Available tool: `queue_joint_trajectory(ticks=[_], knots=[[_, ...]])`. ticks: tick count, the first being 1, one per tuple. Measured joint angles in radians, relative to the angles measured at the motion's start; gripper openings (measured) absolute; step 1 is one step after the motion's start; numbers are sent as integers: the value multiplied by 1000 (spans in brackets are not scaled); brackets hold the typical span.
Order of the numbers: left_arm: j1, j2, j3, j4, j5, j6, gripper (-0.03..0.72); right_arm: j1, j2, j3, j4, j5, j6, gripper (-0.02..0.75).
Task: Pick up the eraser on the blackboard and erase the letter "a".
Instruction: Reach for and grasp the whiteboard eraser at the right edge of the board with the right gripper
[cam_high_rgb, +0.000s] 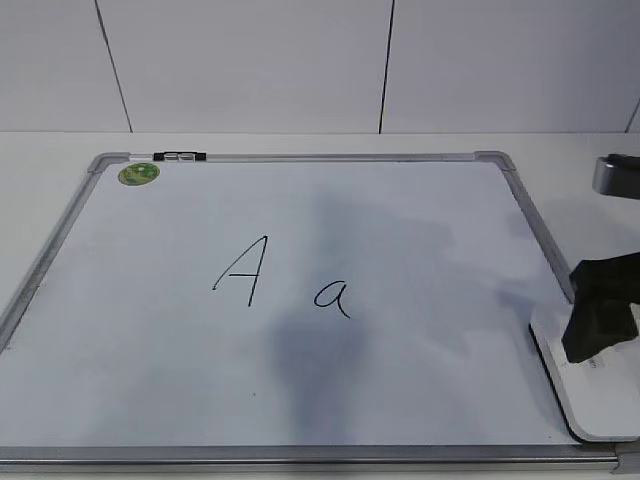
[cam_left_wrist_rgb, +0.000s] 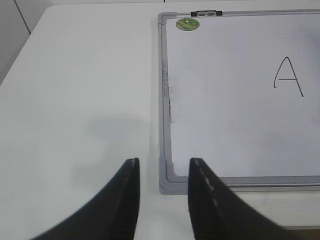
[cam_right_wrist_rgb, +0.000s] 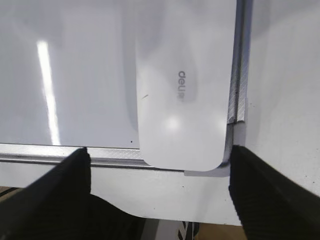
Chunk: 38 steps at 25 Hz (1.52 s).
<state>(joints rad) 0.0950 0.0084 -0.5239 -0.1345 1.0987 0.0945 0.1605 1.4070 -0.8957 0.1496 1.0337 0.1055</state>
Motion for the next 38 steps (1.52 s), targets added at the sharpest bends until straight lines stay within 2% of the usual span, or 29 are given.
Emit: queue_joint_trajectory(ticks=[5, 13, 29, 38], knots=[[0, 0, 0, 0, 0, 0, 235, 36, 61, -4, -33, -27, 74, 671], [0, 0, 0, 0, 0, 0, 235, 38, 130, -7, -73, -57, 132, 671], [0, 0, 0, 0, 0, 0, 235, 38, 165, -11, -119, -119, 150, 671], [0, 0, 0, 0, 0, 0, 235, 38, 208, -67, -150, -105, 151, 671]])
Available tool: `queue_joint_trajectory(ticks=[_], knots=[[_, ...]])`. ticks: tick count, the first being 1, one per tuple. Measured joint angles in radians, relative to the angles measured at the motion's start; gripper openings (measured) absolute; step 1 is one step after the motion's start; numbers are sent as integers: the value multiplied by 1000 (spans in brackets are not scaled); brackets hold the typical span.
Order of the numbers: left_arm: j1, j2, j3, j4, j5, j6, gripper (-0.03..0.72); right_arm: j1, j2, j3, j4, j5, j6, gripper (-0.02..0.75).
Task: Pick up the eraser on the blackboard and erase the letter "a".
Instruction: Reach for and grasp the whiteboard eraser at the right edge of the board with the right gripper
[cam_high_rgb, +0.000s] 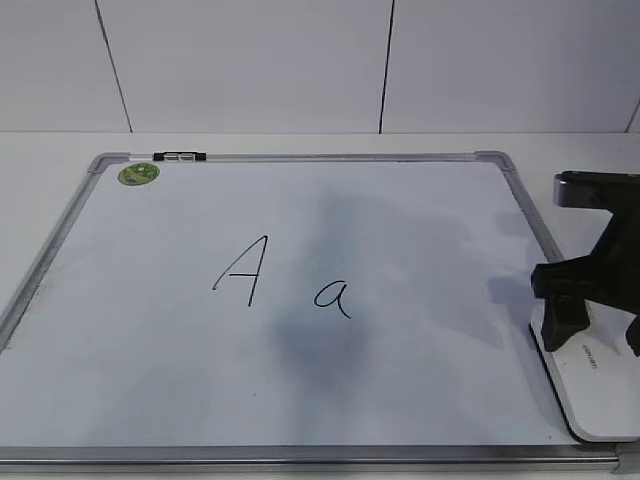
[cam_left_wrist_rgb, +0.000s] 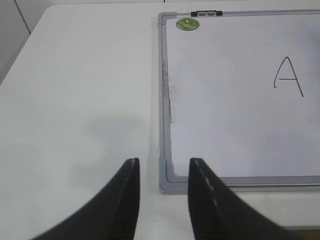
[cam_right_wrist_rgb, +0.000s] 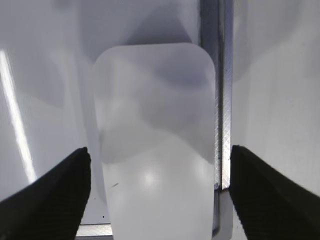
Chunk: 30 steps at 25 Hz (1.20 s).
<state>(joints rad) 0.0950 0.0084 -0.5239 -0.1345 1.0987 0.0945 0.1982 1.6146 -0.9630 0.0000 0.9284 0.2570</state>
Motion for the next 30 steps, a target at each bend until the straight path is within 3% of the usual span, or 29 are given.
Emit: queue_joint_trajectory(ticks=[30], knots=[[0, 0, 0, 0, 0, 0, 235, 21, 49, -21, -10, 37, 0, 670]])
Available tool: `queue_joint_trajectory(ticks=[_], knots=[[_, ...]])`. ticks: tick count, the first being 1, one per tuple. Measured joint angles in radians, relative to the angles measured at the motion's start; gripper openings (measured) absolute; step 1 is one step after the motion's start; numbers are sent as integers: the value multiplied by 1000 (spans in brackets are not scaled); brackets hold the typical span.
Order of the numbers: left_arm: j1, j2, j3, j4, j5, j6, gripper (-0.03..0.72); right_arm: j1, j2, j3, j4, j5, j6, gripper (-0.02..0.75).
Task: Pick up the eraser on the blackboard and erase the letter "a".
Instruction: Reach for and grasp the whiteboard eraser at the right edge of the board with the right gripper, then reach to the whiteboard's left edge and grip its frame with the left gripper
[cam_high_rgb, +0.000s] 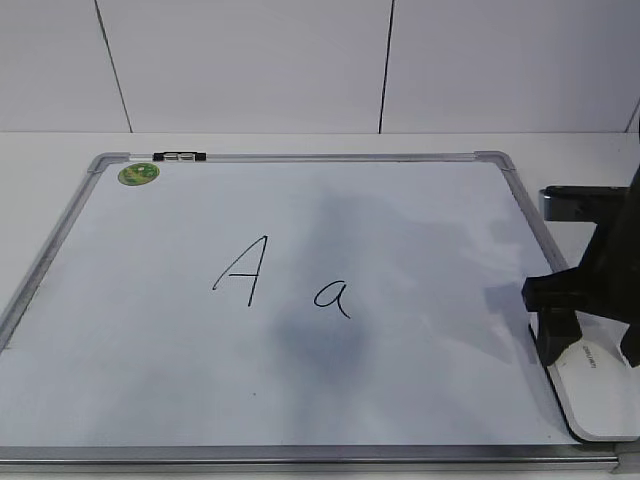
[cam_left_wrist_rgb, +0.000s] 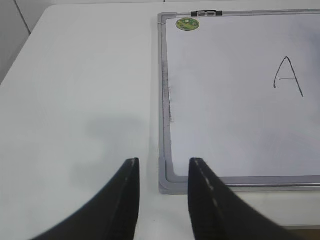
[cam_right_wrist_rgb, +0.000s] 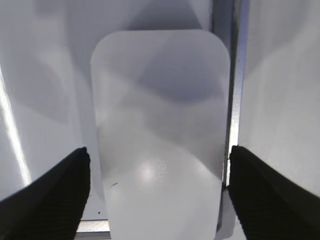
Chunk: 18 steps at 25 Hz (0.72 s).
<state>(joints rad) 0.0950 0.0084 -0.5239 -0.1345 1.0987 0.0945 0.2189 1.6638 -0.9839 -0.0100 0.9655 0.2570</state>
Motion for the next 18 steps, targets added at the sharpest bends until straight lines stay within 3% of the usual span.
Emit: queue_joint_trajectory(ticks=[18], knots=[[0, 0, 0, 0, 0, 0, 235, 0, 48, 0, 10, -18, 5, 668]])
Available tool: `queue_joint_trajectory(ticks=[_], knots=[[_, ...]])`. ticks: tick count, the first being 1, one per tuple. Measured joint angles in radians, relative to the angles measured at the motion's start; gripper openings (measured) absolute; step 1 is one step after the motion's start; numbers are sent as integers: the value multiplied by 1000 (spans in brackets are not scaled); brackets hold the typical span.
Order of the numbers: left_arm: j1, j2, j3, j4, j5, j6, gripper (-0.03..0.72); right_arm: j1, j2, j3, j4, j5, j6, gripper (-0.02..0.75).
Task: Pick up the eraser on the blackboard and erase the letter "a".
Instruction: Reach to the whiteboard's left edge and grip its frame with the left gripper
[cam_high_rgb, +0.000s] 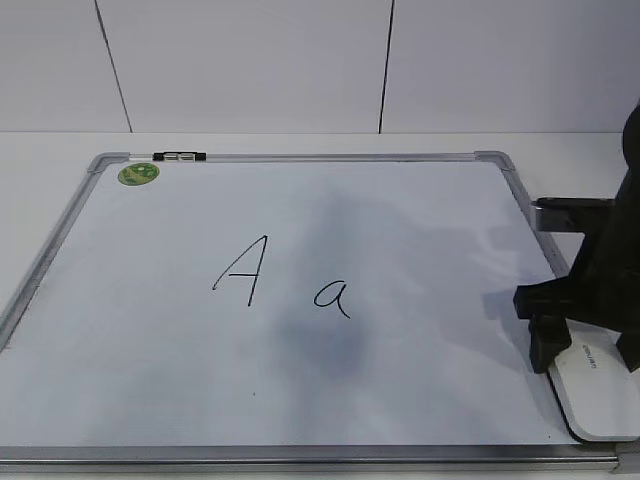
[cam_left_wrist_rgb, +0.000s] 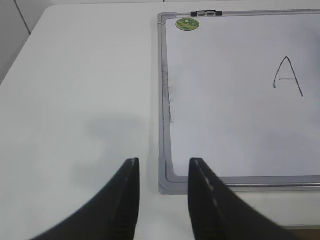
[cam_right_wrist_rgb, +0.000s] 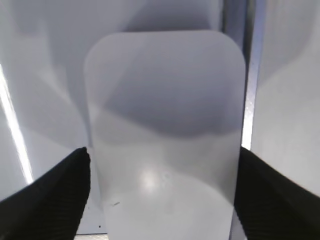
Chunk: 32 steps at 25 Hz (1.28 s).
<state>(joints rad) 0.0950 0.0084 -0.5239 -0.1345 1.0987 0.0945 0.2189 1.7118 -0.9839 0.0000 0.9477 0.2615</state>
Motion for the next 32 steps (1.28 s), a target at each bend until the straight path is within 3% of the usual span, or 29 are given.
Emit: queue_joint_trajectory(ticks=[7, 17, 32], knots=[[0, 0, 0, 0, 0, 0, 235, 0, 0, 0, 0, -8, 1, 649], [0, 0, 0, 0, 0, 0, 235, 0, 0, 0, -8, -8, 1, 557], [0, 0, 0, 0, 0, 0, 235, 0, 0, 0, -8, -11, 1, 550]])
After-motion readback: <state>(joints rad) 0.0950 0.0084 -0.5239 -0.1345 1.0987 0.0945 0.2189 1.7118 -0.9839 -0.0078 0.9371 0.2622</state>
